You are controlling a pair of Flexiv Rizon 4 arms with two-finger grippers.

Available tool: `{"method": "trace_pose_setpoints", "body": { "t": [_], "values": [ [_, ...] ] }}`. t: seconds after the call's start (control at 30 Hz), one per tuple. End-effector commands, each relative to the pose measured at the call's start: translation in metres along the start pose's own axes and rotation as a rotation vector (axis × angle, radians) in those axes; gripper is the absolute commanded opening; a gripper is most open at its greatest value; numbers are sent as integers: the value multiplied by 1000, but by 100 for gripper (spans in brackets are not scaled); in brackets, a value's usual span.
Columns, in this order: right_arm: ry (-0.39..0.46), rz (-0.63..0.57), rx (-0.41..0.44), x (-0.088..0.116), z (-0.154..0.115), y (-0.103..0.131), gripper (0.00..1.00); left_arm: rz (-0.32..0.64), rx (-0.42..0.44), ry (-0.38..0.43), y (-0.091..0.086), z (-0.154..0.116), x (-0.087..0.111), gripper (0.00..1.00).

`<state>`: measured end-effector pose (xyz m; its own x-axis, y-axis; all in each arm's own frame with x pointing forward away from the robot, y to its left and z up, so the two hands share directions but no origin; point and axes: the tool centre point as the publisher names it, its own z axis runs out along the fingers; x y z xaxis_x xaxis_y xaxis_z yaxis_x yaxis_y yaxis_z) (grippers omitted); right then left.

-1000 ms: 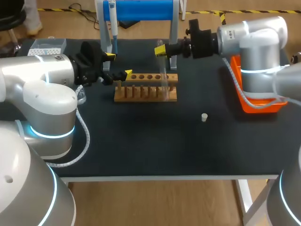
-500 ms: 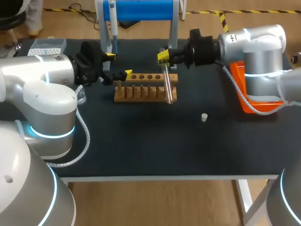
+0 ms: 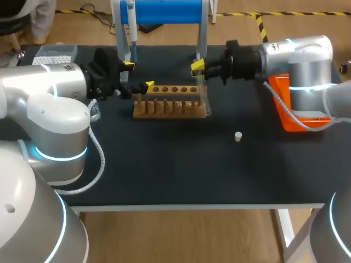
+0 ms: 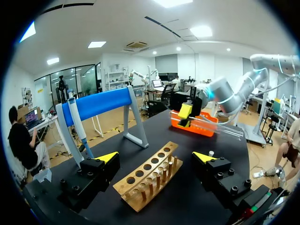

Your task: Invert the test tube, pick up the pipette, mount the tip to pipette, aspirate from beaker and dispense into the tube, eject the tip, return the pipette, and cap with the stopper.

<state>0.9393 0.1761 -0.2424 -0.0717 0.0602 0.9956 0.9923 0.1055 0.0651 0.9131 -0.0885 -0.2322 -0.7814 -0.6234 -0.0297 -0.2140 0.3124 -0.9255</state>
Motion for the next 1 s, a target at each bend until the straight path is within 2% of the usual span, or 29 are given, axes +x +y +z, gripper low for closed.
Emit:
{"method": "trace_pose_setpoints", "body": {
  "t": [0.03, 0.43, 1.0],
  "values": [
    [-1, 8, -16, 2, -1, -4, 0, 0, 4, 2, 1, 1, 0, 100],
    [16, 32, -22, 12, 2, -7, 0, 0, 4, 2, 1, 1, 0, 100],
    [15, 36, -31, 14, 0, -11, 0, 0, 4, 2, 1, 1, 0, 100]
  ]
}}
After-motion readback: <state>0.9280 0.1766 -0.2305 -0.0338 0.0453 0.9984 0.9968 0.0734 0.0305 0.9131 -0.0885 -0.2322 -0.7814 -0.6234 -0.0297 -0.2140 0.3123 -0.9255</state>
